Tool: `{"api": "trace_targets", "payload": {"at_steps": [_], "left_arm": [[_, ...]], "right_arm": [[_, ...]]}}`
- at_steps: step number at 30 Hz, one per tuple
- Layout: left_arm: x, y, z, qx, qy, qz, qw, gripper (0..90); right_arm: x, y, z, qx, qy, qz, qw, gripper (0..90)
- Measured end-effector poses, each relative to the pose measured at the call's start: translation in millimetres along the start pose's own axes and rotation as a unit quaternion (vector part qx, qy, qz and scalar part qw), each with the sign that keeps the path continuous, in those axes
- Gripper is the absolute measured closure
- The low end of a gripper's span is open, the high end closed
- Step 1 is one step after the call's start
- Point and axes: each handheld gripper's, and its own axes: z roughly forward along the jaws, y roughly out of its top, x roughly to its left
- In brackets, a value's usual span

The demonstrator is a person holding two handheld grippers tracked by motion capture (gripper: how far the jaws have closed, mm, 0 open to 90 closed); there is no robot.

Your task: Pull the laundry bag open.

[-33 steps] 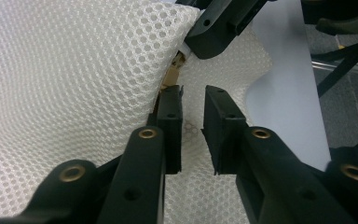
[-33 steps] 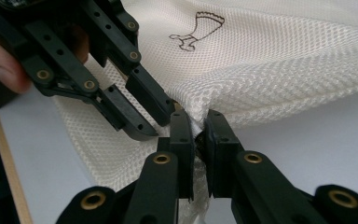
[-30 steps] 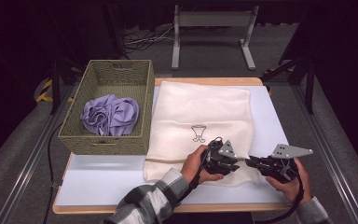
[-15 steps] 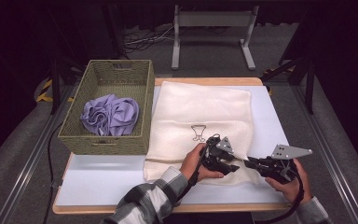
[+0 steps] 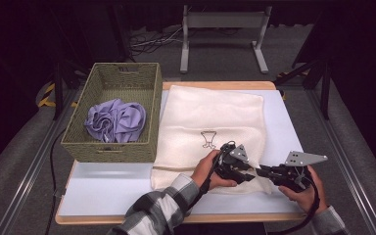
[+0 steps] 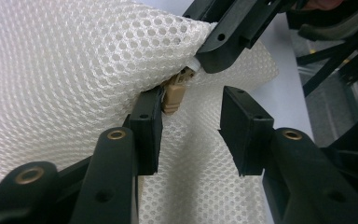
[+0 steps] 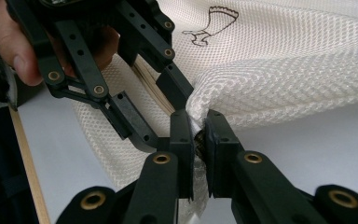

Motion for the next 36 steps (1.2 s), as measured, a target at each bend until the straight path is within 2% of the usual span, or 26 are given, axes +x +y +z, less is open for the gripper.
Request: {"api": "trace_targets", "payload": {"at_steps": [1,4,7,9,11,13,15,19,23,25,30,33,36], "left_arm": [[0.8,-0.4,-0.5,-0.003,-0.001,-0.003,1.0,69.0],[3.5,-1.4,-4.5,-0.017,0.005,-0.009,0.9998,81.6],[-0.5,0.5,-3.5,-0.004,0.012,0.0,0.9999,86.5],[-1.1,1.1,-2.5,-0.002,0.015,-0.001,0.9999,86.6],[-1.3,1.8,-0.8,0.003,0.019,-0.003,0.9998,83.0],[-1.7,2.1,1.7,0.004,0.011,-0.004,0.9999,80.4],[-2.8,3.0,3.8,0.005,0.014,-0.002,0.9999,78.4],[-1.9,3.8,3.5,0.005,0.016,-0.006,0.9998,86.3],[-2.4,3.9,3.3,0.008,0.018,-0.005,0.9998,86.9],[-0.5,3.6,2.7,0.008,0.01,-0.013,0.9998,87.0],[-2.8,5.7,3.2,0.017,0.027,-0.003,0.9995,87.2],[-1.9,6.1,3.5,0.018,0.024,-0.009,0.9995,87.3],[-2.2,7.1,4.2,0.021,0.024,-0.005,0.9995,87.3]], "right_arm": [[0.0,0.0,-0.1,0.0,0.001,0.0,1.0,83.3],[0.1,-0.3,0.3,0.002,-0.002,-0.001,1.0,83.3],[1.4,-0.2,1.7,0.006,-0.01,-0.006,0.9999,83.3],[1.8,-0.2,1.4,0.004,-0.01,-0.006,0.9999,83.2],[1.9,-0.4,1.7,0.001,-0.008,-0.004,1.0,83.3],[2.4,0.0,1.9,-0.001,-0.007,-0.004,1.0,83.3],[2.9,0.3,2.2,0.002,-0.008,-0.006,0.9999,83.3],[1.2,-0.7,0.7,0.001,-0.009,-0.001,1.0,83.4],[2.5,-0.7,1.7,0.002,-0.013,-0.007,0.9999,83.4],[2.9,-0.4,1.5,0.004,-0.015,-0.009,0.9998,83.5],[5.3,0.4,2.3,0.007,-0.028,-0.014,0.9995,83.8],[6.2,0.5,1.8,0.007,-0.036,-0.015,0.9992,84.1],[7.5,0.6,1.3,0.009,-0.043,-0.019,0.9988,84.2]]}}
